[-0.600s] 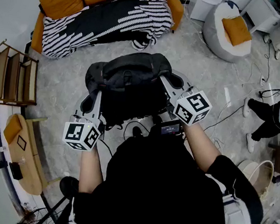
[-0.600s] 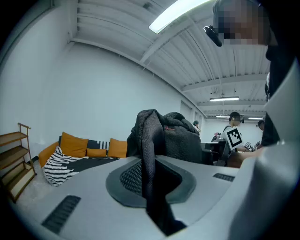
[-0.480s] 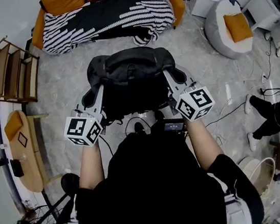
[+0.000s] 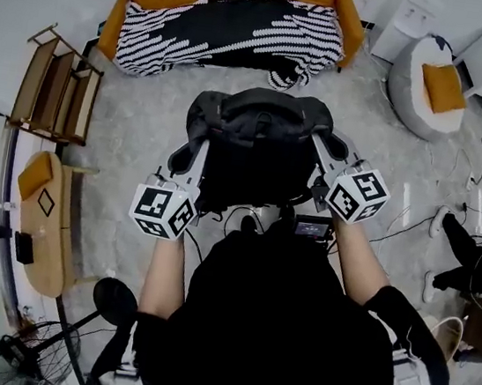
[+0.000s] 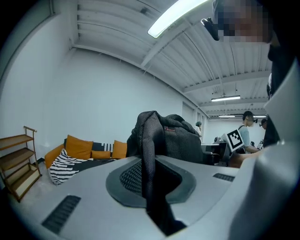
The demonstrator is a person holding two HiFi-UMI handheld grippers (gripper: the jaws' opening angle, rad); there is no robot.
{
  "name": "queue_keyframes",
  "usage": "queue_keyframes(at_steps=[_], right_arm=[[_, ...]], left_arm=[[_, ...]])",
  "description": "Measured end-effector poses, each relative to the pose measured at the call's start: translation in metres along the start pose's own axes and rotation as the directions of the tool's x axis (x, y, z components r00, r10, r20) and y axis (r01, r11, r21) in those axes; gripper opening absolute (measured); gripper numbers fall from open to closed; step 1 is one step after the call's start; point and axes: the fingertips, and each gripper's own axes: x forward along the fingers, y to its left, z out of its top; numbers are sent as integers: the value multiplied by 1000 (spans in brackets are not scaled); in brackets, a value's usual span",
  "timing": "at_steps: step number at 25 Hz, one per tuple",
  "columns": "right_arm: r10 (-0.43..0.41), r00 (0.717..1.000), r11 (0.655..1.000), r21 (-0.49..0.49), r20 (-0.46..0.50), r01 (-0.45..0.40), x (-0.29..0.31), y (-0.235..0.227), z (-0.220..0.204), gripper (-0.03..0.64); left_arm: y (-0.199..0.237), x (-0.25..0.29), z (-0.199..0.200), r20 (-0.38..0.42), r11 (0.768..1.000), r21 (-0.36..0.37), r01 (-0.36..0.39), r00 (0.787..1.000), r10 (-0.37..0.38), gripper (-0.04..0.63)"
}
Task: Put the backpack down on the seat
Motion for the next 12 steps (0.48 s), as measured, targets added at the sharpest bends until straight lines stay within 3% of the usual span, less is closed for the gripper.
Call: queue_keyframes(at_steps=[12], right_arm=[[71,997,997,-24,-42,-72,3,-15,-7,48]], left_arm=[[-8,6,-22,-31,995,-40,-88,996,87,46]])
